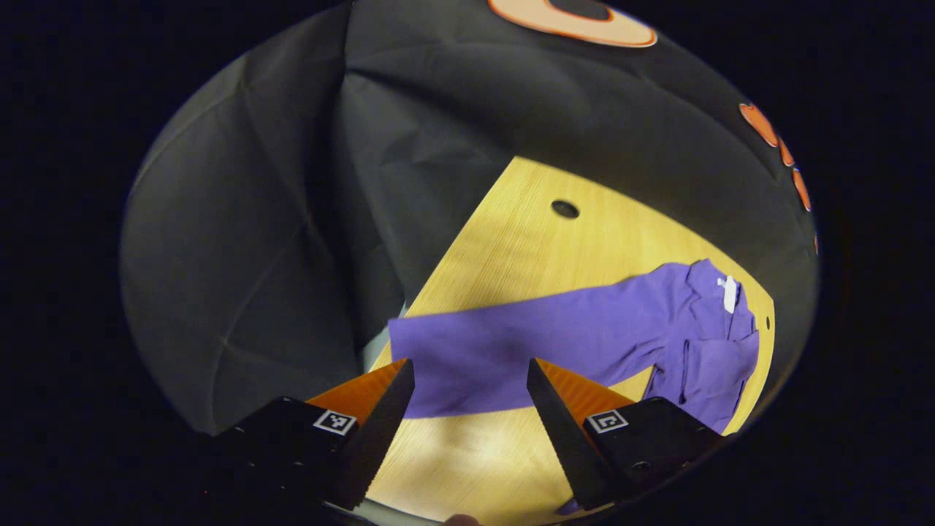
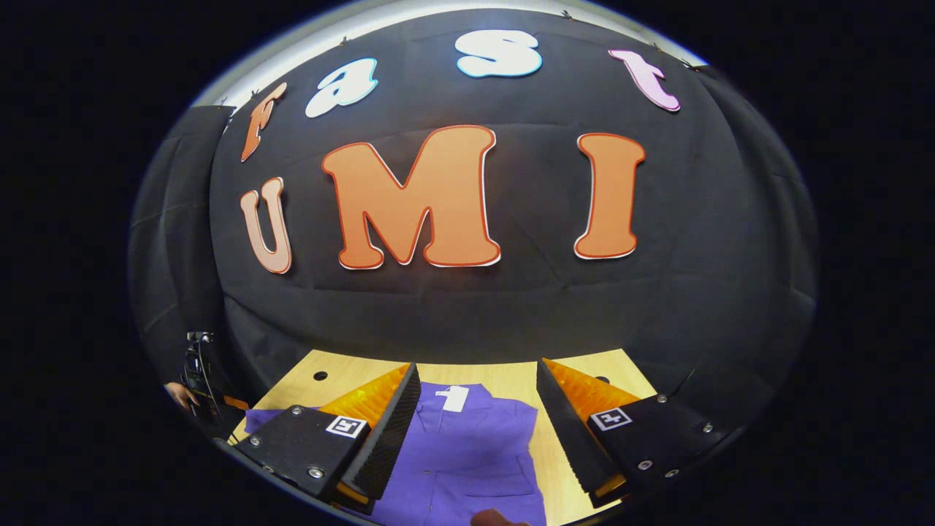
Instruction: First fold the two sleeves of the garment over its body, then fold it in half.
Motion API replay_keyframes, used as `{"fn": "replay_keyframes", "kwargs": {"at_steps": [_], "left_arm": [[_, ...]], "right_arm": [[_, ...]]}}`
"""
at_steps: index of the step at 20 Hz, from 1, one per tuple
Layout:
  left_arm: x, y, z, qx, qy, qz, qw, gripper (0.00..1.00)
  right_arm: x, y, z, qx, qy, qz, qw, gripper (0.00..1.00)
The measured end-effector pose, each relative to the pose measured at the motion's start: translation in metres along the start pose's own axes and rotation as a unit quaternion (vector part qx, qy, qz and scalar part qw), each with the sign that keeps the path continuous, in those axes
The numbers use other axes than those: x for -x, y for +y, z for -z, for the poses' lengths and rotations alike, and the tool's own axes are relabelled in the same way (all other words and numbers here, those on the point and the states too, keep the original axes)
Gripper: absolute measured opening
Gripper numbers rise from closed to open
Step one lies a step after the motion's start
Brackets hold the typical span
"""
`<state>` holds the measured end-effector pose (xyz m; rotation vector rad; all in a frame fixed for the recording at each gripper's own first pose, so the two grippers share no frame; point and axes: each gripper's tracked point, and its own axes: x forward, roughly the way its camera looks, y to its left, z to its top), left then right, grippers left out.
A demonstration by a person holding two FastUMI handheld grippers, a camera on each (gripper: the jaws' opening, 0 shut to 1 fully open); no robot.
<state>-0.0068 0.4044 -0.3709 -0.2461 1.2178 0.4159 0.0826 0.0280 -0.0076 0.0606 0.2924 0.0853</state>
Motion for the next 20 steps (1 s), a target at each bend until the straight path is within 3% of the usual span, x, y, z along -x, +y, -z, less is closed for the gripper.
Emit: {"fn": "replay_keyframes", "kwargs": {"at_steps": [1, 2, 3, 6, 8, 13, 17, 19, 20], "left_arm": [[-0.01, 0.006, 0.007, 0.003, 0.023, -0.003, 1.0, 1.0], [-0.02, 0.01, 0.013, 0.006, 0.038, -0.005, 0.999, 0.99], [-0.026, 0.006, 0.019, 0.009, 0.056, -0.005, 0.998, 0.99], [-0.05, 0.009, 0.034, 0.016, 0.095, -0.008, 0.995, 0.99], [-0.062, 0.014, 0.039, 0.023, 0.115, -0.012, 0.993, 0.99], [-0.088, 0.028, 0.049, 0.019, 0.163, -0.017, 0.986, 0.98], [-0.09, 0.023, 0.041, 0.0, 0.17, -0.01, 0.985, 0.81], [-0.09, 0.011, 0.031, -0.008, 0.169, -0.001, 0.986, 0.61], [-0.089, 0.004, 0.026, -0.011, 0.168, 0.006, 0.986, 0.44]], "right_arm": [[0.005, -0.004, 0.0, 0.004, -0.005, 0.003, 1.0, 0.95], [0.01, -0.007, -0.001, 0.008, -0.01, 0.007, 1.0, 1.0], [0.016, -0.009, -0.004, 0.013, -0.017, 0.008, 1.0, 0.95], [0.025, -0.012, -0.007, 0.025, -0.034, 0.019, 0.999, 1.0], [0.028, -0.01, -0.003, 0.029, -0.031, 0.022, 0.999, 0.95], [0.028, -0.006, 0.006, 0.041, -0.017, 0.022, 0.999, 0.95], [0.026, -0.006, 0.012, 0.044, -0.008, 0.022, 0.999, 0.95], [0.024, -0.003, 0.014, 0.042, -0.006, 0.018, 0.999, 0.95], [0.024, -0.002, 0.016, 0.041, -0.005, 0.015, 0.999, 0.95]]}}
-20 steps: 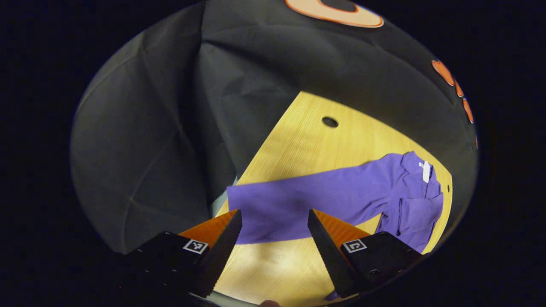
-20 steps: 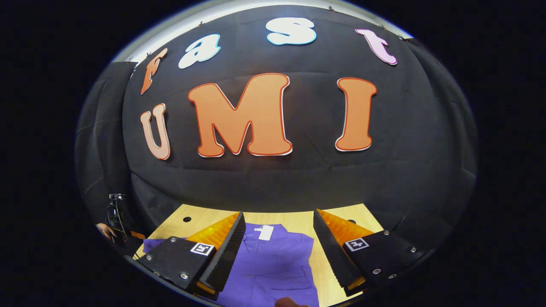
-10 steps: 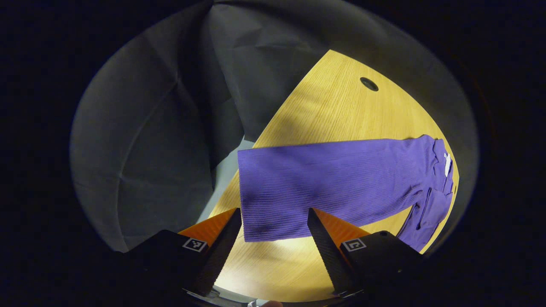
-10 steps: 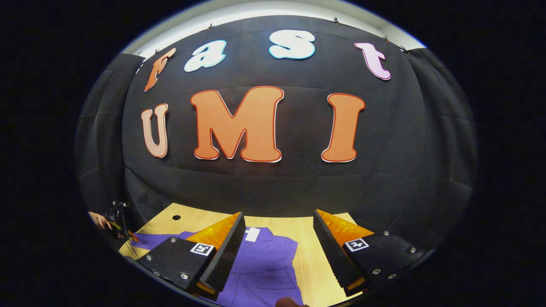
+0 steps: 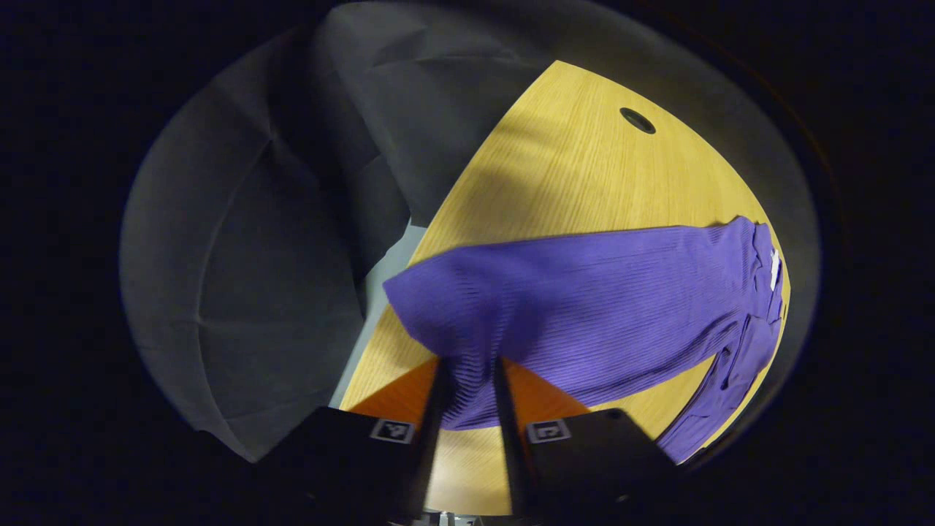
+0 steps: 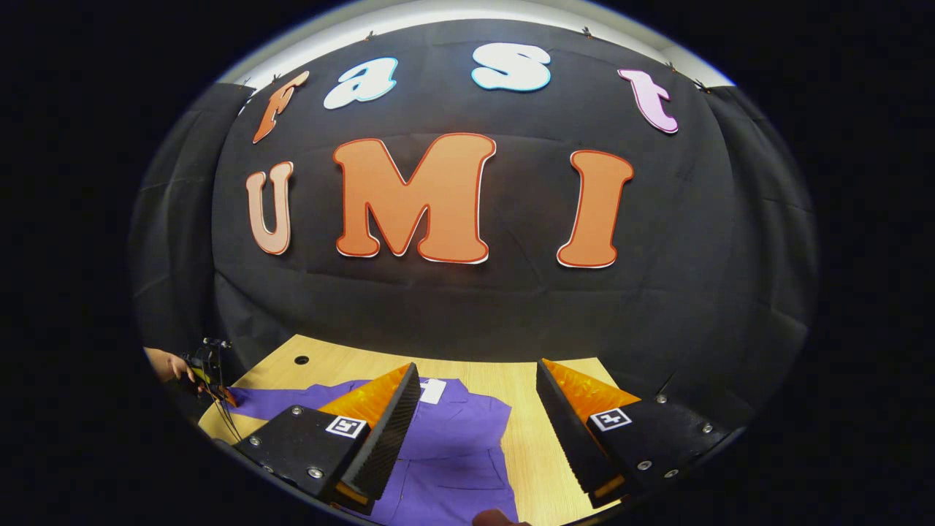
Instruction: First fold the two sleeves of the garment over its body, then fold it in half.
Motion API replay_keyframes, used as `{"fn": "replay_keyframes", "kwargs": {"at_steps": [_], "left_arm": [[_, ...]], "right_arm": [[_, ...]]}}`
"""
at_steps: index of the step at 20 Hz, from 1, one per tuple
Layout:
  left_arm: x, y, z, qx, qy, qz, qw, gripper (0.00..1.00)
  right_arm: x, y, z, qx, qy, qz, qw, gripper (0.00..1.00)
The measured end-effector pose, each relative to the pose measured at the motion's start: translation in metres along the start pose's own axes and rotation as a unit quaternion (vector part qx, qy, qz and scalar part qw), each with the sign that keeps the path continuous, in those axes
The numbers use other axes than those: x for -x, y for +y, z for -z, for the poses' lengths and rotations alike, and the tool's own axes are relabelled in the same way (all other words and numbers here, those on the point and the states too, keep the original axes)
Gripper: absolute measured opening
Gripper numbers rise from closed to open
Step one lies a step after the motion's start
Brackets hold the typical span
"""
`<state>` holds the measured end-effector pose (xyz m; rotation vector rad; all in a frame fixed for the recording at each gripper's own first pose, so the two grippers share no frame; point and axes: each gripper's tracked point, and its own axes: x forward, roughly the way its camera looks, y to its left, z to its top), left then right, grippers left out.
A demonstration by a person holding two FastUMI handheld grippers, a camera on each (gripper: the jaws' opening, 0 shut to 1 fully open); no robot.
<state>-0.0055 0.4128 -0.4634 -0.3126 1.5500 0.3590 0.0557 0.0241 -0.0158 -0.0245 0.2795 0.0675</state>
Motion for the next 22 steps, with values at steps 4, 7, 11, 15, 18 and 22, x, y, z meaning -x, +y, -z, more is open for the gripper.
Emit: {"fn": "replay_keyframes", "kwargs": {"at_steps": [4, 7, 11, 15, 18, 22], "left_arm": [[0.013, -0.011, -0.004, -0.019, -0.012, 0.009, 1.0, 0.07], [0.048, -0.037, -0.021, -0.058, -0.048, 0.023, 0.997, 0.05], [0.109, -0.08, -0.039, -0.1, -0.095, 0.055, 0.989, 0.05], [0.157, -0.13, -0.045, -0.146, -0.125, 0.073, 0.979, 0.05], [0.194, -0.175, -0.046, -0.178, -0.139, 0.091, 0.97, 0.05], [0.224, -0.254, -0.037, -0.227, -0.154, 0.114, 0.955, 0.05]], "right_arm": [[-0.001, -0.008, 0.003, -0.001, 0.005, 0.002, 1.0, 0.95], [-0.001, -0.018, 0.004, -0.011, 0.005, 0.002, 1.0, 0.95], [0.001, -0.028, 0.003, -0.024, -0.005, 0.002, 1.0, 0.95], [0.007, -0.043, 0.004, -0.022, -0.012, 0.001, 1.0, 0.95], [0.013, -0.054, 0.009, -0.024, -0.011, 0.004, 1.0, 0.95], [0.022, -0.065, 0.014, -0.018, -0.013, 0.003, 1.0, 0.95]]}}
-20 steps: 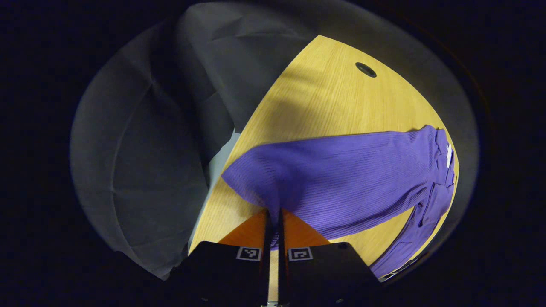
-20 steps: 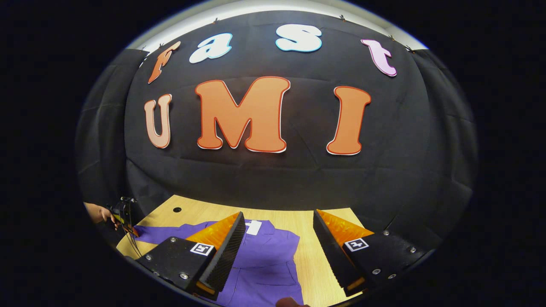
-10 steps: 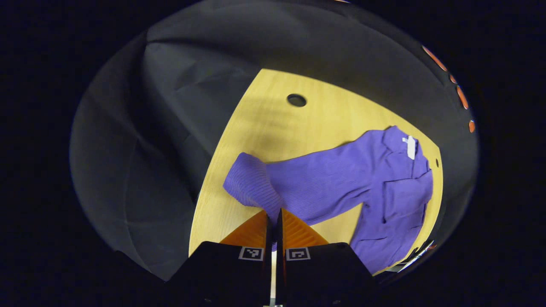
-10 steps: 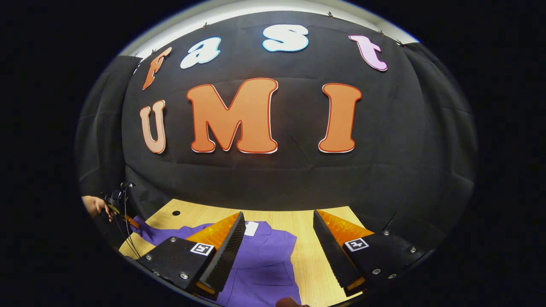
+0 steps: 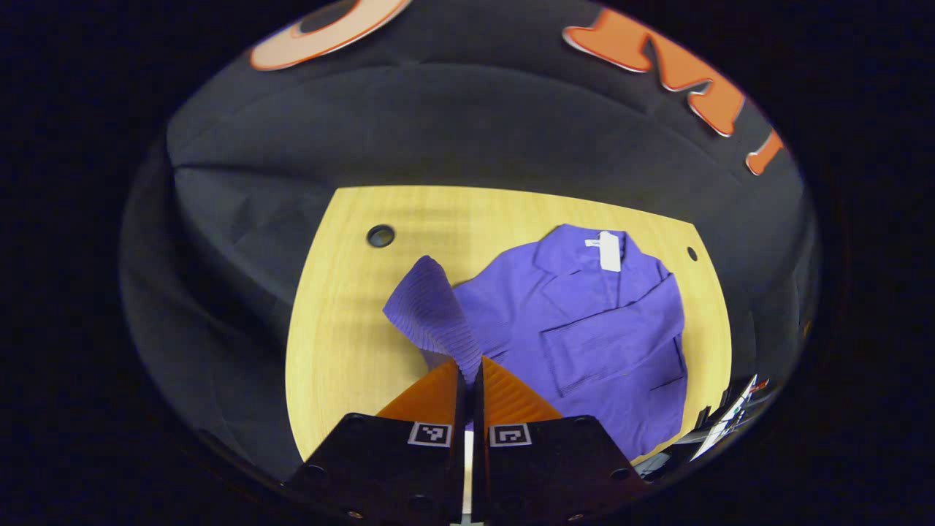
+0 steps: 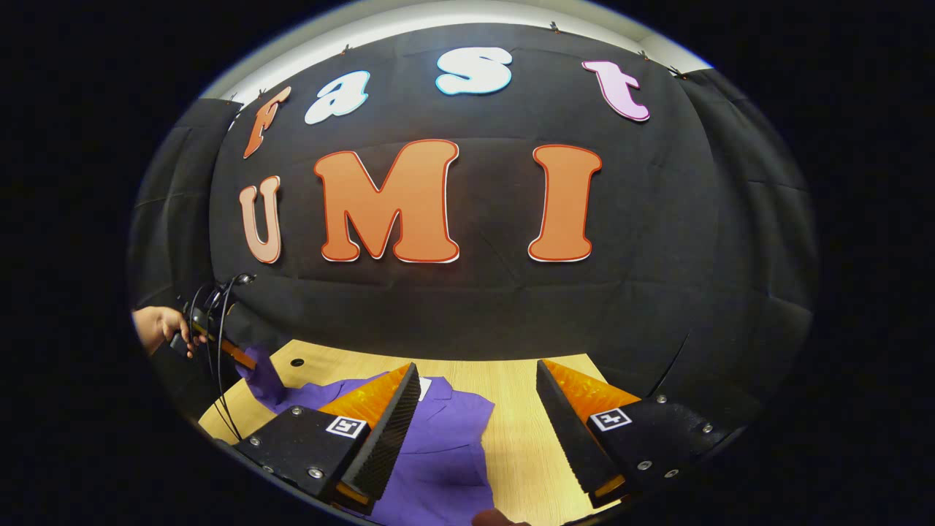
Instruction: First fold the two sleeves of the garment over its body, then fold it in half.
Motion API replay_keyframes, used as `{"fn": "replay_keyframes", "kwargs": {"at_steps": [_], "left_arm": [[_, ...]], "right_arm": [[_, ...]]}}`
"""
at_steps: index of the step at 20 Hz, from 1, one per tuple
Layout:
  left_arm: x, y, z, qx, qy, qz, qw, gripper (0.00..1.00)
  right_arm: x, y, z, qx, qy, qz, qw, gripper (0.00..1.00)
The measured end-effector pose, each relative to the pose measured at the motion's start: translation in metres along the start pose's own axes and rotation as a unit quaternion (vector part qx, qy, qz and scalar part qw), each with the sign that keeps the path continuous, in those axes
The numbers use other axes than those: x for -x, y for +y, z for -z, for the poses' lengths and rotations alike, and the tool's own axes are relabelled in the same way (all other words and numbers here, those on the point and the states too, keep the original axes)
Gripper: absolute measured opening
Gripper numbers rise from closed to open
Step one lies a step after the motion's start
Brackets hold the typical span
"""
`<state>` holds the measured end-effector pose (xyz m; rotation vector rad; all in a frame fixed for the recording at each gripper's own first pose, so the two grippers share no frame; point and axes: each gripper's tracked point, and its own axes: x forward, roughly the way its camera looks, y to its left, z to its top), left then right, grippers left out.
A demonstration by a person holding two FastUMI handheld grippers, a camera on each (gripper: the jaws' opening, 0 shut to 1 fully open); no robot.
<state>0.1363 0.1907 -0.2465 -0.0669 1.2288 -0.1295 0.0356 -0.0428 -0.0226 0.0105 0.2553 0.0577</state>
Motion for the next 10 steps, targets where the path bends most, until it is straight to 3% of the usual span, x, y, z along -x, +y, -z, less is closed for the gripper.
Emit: {"fn": "replay_keyframes", "kwargs": {"at_steps": [4, 10], "left_arm": [[0.002, -0.087, -0.037, -0.05, -0.011, 0.03, 0.998, 0.05], [-0.015, -0.192, -0.058, -0.1, -0.007, 0.06, 0.993, 0.05]], "right_arm": [[0.009, -0.016, 0.007, 0.021, -0.001, 0.006, 1.0, 0.95], [0.022, -0.045, 0.021, 0.014, 0.008, 0.017, 1.0, 0.95]]}}
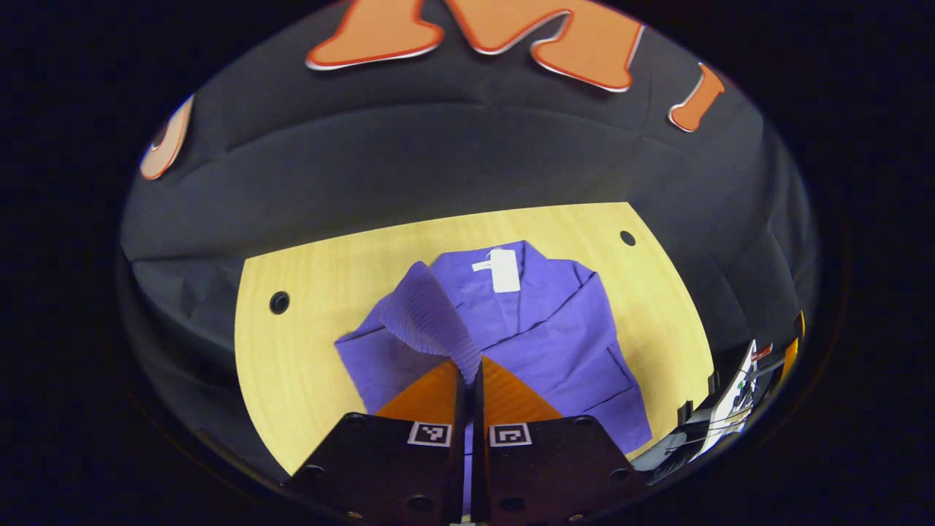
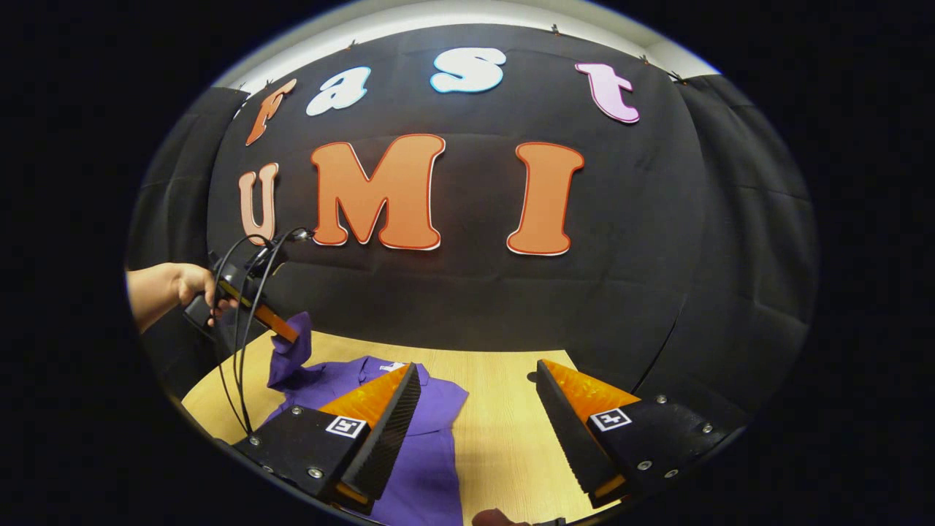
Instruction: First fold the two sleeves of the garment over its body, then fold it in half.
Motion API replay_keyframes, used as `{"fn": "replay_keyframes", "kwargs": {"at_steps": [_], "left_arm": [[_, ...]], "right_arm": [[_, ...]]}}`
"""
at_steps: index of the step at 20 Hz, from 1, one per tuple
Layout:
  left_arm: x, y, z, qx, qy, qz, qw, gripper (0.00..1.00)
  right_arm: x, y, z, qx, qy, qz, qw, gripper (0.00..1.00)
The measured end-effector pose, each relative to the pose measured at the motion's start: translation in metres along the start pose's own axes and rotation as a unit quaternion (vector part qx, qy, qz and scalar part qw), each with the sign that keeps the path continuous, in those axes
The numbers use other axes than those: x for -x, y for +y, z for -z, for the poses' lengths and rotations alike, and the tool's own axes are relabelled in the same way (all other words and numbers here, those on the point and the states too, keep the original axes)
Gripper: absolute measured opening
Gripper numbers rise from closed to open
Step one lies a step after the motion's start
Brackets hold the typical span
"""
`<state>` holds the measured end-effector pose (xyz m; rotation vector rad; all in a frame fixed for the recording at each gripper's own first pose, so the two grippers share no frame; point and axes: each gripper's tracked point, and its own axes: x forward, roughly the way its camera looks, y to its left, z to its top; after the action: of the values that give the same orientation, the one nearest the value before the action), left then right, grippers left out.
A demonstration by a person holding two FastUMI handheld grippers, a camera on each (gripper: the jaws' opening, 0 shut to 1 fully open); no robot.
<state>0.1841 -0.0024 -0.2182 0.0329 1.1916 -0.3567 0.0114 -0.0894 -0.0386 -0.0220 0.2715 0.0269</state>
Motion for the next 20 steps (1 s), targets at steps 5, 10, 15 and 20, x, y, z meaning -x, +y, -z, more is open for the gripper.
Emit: {"fn": "replay_keyframes", "kwargs": {"at_steps": [5, 10, 15, 20], "left_arm": [[-0.026, -0.066, -0.027, -0.033, -0.005, 0.016, 0.999, 0.05], [-0.048, -0.124, -0.047, -0.047, -0.032, 0.027, 0.998, 0.16], [-0.024, -0.166, -0.062, -0.055, -0.096, 0.066, 0.992, 0.68], [0.037, -0.153, -0.069, -0.058, -0.176, 0.032, 0.982, 0.97]], "right_arm": [[0.005, -0.028, 0.008, -0.022, 0.002, 0.007, 1.0, 0.95], [0.008, -0.047, 0.014, -0.056, 0.006, 0.005, 0.998, 0.95], [0.0, -0.062, 0.021, -0.066, 0.011, 0.002, 0.998, 0.95], [-0.016, -0.055, 0.018, -0.072, 0.01, -0.019, 0.997, 0.95]]}}
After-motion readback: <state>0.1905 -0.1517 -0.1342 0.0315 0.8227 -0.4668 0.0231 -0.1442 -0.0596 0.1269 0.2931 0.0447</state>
